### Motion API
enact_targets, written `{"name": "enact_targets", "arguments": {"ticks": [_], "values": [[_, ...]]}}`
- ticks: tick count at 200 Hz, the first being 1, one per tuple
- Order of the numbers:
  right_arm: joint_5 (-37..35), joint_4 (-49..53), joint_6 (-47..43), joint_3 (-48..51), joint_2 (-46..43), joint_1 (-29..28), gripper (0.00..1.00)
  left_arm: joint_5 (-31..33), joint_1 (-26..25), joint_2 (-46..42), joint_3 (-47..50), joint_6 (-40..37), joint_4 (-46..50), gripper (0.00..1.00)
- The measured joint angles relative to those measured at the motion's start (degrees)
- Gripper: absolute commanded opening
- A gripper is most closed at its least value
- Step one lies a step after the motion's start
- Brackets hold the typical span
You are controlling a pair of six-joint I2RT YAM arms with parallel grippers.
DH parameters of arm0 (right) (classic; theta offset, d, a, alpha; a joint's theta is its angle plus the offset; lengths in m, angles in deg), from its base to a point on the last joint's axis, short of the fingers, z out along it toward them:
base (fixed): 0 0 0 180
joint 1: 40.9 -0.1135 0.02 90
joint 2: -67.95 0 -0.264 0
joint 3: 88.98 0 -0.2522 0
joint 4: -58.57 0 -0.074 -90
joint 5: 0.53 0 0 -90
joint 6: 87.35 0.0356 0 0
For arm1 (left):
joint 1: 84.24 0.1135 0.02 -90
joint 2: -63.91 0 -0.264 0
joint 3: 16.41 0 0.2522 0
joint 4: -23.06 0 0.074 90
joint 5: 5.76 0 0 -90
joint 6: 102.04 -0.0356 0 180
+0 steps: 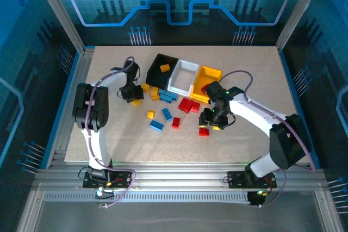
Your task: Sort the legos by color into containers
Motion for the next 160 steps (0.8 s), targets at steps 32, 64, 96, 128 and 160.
{"name": "enact_targets", "arguments": {"ticks": [32, 64, 96, 128, 160], "values": [[0.1, -0.7, -0.2, -0.2, 1.2, -0.2, 0.57, -4.1, 0.0, -7.8, 3.3, 3.6, -0.4, 0.33], [0.2, -1.4, -0.4, -0.2, 1.3, -0.2, 0.57, -9.0, 0.0, -12.6, 0.8, 8.5, -3.0, 0.33], [0.2, -2.0, -0.4, 0.6, 0.7, -0.2, 0.57, -12.8, -0.7, -9.9, -8.3, 12.6, -4.6, 0.33], [0.0, -1.8, -0.4, 3.3, -3.4, 0.7, 0.57, -13.9, -3.0, -2.1, -18.6, 14.1, -5.7, 0.33], [-0.2, -1.4, -0.6, 6.2, -8.9, 3.6, 0.58, -14.1, -4.8, 7.1, -26.7, 14.1, -5.2, 0.33]]}}
